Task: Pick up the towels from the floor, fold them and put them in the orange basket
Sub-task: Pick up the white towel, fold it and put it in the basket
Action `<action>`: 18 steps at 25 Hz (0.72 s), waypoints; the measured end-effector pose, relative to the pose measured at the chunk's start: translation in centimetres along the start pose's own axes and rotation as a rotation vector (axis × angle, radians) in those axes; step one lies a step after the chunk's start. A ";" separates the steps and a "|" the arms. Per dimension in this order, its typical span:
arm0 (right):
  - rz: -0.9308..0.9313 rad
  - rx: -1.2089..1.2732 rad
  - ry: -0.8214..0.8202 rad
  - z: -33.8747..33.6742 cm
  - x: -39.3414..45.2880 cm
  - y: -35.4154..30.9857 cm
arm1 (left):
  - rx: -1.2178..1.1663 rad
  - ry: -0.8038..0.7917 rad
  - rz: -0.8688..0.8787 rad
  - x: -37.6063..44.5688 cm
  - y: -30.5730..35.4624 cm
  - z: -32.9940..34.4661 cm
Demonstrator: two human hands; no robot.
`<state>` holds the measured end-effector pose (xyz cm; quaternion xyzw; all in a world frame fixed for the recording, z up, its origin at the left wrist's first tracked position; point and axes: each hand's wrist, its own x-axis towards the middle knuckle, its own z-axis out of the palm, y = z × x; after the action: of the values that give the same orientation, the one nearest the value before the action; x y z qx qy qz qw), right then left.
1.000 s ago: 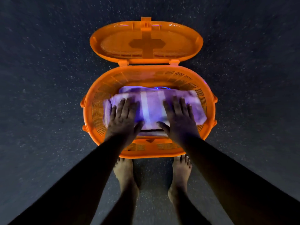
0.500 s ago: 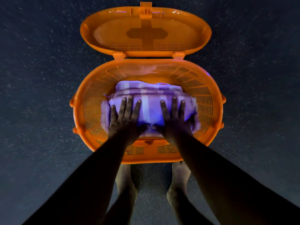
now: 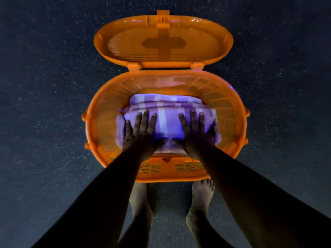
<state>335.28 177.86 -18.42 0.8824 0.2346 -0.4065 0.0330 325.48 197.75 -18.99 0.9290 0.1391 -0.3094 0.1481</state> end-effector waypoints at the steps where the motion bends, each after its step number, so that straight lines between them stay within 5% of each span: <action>1: -0.007 0.020 -0.027 -1.0 -0.9 0.0 | -0.016 -0.069 -0.016 -0.9 0.5 -1.2; 10: 0.088 0.327 -0.005 -19.8 -23.7 -2.6 | -0.269 -0.171 -0.171 -22.6 6.6 -24.5; 12: 0.028 0.315 -0.024 -24.5 -30.8 -4.1 | -0.311 -0.204 -0.229 -29.9 8.4 -30.1; 18: -0.294 0.082 -0.024 -35.9 -46.3 -9.1 | -0.489 0.027 -0.429 -48.9 13.2 -40.0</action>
<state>330.54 176.97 40.67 0.8344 0.3439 -0.4266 -0.0599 313.79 191.93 44.23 0.8195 0.4040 -0.2785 0.2962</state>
